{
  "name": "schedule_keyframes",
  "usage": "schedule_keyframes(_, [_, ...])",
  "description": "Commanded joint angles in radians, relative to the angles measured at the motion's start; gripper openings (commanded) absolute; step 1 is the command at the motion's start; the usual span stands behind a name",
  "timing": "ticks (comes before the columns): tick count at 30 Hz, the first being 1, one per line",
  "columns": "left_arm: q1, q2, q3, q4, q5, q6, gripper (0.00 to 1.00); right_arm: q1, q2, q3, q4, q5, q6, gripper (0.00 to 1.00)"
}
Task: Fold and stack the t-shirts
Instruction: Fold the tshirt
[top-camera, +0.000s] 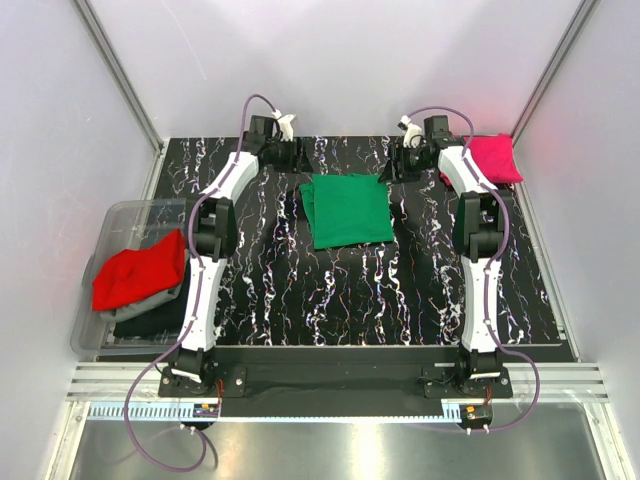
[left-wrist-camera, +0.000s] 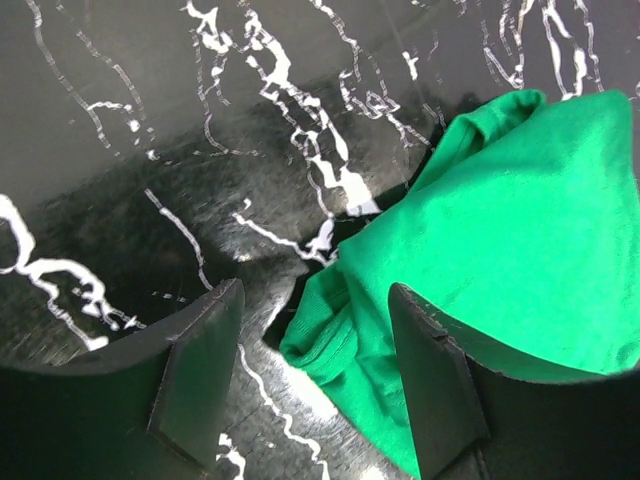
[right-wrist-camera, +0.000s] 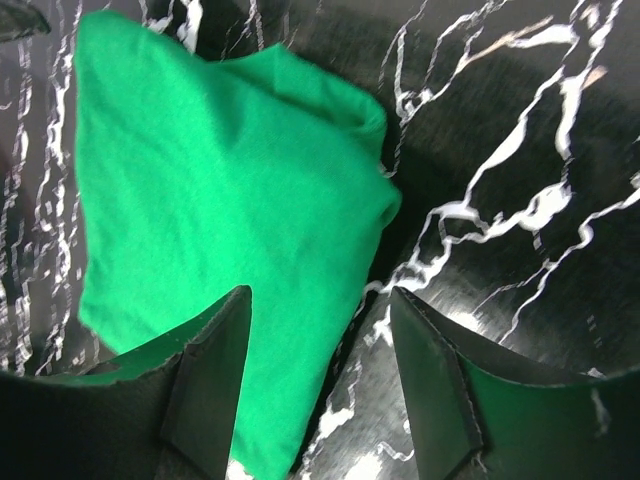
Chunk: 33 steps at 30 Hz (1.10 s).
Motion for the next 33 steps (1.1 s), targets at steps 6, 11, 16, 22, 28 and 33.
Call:
schedule_keyframes(6, [-0.025, 0.035, 0.069, 0.111, 0.082, -0.035, 0.60, -0.004, 0.065, 0.127, 0.032, 0.021, -0.014, 0.66])
schedule_keyframes(11, [-0.034, 0.053, 0.068, 0.117, 0.089, -0.044, 0.56, -0.004, 0.068, 0.147, 0.032, 0.022, -0.012, 0.66])
schedule_keyframes(16, [-0.037, 0.059, 0.060, 0.117, 0.093, -0.050, 0.50, -0.007, 0.085, 0.159, 0.033, 0.018, -0.004, 0.66])
schedule_keyframes(22, [-0.042, 0.055, 0.060, 0.132, 0.084, -0.052, 0.32, -0.009, 0.131, 0.199, 0.046, 0.030, -0.004, 0.66])
schedule_keyframes(28, [-0.048, 0.038, 0.045, 0.132, 0.081, -0.052, 0.25, -0.010, 0.172, 0.260, 0.069, 0.021, 0.043, 0.69])
schedule_keyframes(33, [-0.057, 0.023, 0.026, 0.129, 0.082, -0.050, 0.11, -0.010, 0.183, 0.259, 0.075, -0.016, 0.059, 0.66])
